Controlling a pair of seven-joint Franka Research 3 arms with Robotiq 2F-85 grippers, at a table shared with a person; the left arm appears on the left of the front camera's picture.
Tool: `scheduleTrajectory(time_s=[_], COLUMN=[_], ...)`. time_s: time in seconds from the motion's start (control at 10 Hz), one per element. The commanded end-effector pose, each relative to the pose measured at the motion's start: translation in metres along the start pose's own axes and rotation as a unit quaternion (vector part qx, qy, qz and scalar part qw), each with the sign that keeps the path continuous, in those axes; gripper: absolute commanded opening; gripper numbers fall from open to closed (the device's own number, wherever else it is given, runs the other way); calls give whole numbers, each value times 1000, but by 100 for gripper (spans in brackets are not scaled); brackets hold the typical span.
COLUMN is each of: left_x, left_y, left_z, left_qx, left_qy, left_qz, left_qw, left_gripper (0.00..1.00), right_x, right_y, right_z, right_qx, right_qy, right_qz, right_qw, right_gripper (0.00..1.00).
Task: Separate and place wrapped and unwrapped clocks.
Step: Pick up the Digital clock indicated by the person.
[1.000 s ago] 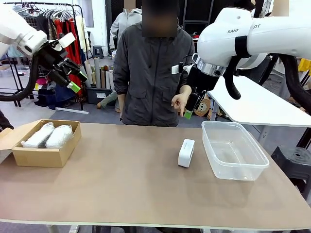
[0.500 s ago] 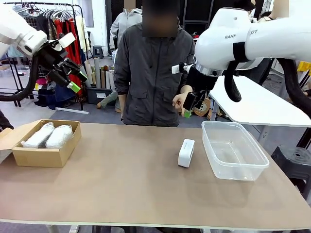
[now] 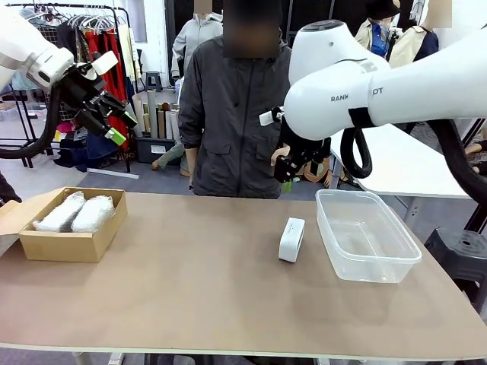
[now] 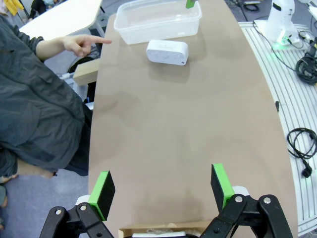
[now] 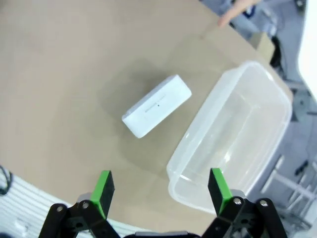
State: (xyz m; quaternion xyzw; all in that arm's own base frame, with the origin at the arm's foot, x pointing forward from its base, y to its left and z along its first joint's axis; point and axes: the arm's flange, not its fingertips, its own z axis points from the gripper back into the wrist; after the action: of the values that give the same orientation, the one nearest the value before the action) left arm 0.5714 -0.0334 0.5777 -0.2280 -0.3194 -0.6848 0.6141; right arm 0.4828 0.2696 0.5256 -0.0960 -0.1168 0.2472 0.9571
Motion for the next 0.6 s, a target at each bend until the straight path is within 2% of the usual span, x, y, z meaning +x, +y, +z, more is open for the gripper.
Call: scheduleTrajectory(time_s=[0.0,0.1,0.2,0.3,0.5], left_x=[0,0,0,0,0], left_y=[-1,-1,-1,-1,-1], left_z=[2,2,2,2,2], left_qx=[0,0,0,0,0], left_qy=[7,7,7,7,7], left_qz=[1,1,1,1,1], left_qw=[1000,1000,1000,1000,1000], left_gripper=[100,100,100,100,100], right_x=[-13,-18,-21,-22,-21], right_y=[8,9,10,9,9], right_z=[-14,-28,-42,-55,-76], right_qx=[-6,-13,-6,26,13], right_qy=[6,-16,-40,-61,-54], right_qz=[-124,-174,-193,-205,-220], right_qw=[992,985,980,976,974], right_gripper=[100,100,100,100,100])
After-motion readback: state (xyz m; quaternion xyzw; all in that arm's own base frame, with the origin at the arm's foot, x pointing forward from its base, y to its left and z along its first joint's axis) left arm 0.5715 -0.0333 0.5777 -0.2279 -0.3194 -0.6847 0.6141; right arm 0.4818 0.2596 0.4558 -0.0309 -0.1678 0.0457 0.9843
